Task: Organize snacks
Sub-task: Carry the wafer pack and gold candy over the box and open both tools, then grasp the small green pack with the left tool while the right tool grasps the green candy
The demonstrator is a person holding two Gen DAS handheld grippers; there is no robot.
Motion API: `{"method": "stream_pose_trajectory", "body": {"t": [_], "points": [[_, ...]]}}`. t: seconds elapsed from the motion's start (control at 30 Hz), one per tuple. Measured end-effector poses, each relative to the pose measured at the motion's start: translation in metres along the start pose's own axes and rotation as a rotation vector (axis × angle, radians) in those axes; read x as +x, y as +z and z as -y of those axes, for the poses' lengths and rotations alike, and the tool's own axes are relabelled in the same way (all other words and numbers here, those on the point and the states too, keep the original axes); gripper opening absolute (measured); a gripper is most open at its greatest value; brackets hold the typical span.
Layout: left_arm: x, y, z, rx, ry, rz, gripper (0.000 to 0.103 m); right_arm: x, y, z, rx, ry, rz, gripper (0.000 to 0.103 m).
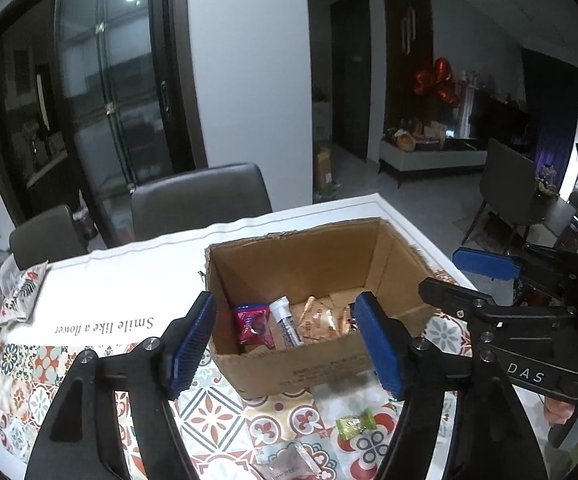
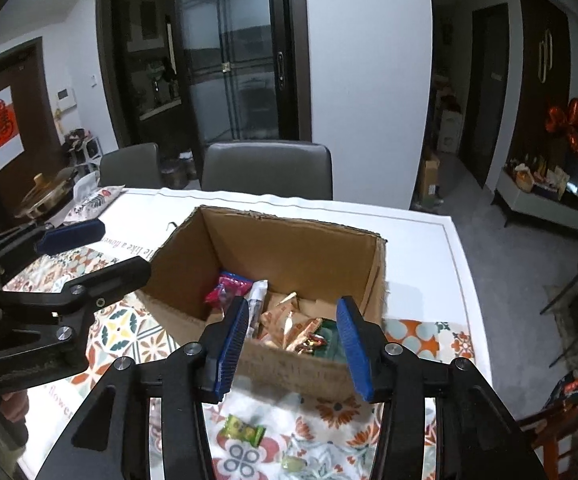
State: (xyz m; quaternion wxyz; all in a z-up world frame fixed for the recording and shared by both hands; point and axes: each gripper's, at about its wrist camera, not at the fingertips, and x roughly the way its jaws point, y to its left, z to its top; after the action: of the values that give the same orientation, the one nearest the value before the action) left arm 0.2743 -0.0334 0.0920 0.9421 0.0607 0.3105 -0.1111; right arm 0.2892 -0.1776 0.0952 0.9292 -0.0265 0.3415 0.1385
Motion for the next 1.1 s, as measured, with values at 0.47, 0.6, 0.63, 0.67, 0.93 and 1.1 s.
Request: {"method": "stream_pose_trajectory", "body": {"t": [0.47, 0.6, 0.63, 0.67, 0.93, 1.1], "points": [[-0.023, -0.060, 0.030, 0.057, -0.025, 0.029, 0.073, -0.030, -0.059, -0.010, -0.054, -0.038, 0.016, 0.053], [-0.021, -0.077, 0.037, 0.074, -0.044, 0.017, 0.073, -0.032, -0.073, -0.012, -0.056, -0.035, 0.002, 0.053], [-0.019, -0.081, 0.038, 0.077, -0.055, 0.010, 0.073, -0.032, -0.077, -0.012, -0.052, -0.032, 0.000, 0.053], [-0.019, -0.084, 0.039, 0.081, -0.065, 0.006, 0.073, -0.032, -0.081, -0.012, -0.051, -0.032, -0.004, 0.053], [-0.002, -0.113, 0.047, 0.135, -0.087, -0.036, 0.073, -0.013, -0.115, -0.013, -0.022, -0.029, -0.079, 0.053], [0.014, -0.130, 0.047, 0.131, -0.089, -0.088, 0.073, 0.011, -0.138, -0.007, 0.055, -0.009, -0.157, 0.053]]}}
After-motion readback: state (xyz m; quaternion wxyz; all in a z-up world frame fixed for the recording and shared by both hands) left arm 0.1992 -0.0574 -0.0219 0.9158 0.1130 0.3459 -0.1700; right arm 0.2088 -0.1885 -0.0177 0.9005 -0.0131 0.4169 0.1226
